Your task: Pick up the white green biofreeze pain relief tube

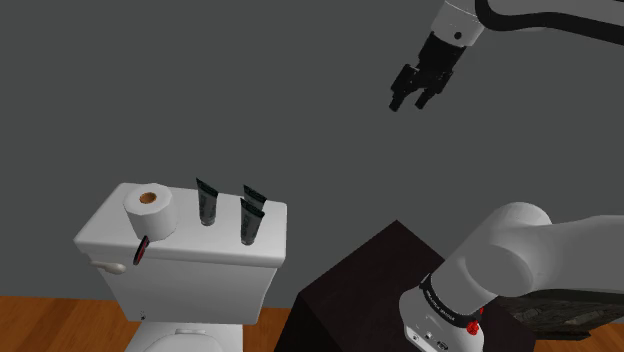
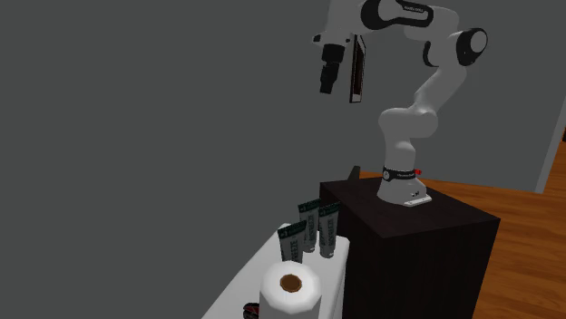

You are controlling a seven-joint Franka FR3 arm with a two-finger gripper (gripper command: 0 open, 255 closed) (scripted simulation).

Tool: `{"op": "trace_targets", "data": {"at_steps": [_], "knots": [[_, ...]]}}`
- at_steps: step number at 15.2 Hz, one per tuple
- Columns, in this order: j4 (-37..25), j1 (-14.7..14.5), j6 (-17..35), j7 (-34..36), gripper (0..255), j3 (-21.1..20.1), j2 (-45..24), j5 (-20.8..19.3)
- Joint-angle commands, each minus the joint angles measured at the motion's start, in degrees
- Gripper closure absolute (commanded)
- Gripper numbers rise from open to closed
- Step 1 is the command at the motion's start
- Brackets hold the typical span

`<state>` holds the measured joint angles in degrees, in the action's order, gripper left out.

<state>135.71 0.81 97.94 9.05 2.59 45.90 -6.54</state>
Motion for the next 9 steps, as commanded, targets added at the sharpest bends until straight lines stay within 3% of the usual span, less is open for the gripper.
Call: {"op": "trace_targets", "data": {"at_steps": [1,9], "knots": [[0.0,0.0,0.0,0.0,0,0.0,0.0,0.0],[-0.3,-3.2,9.3,5.6,0,-5.8,-11.2,3.0]]}}
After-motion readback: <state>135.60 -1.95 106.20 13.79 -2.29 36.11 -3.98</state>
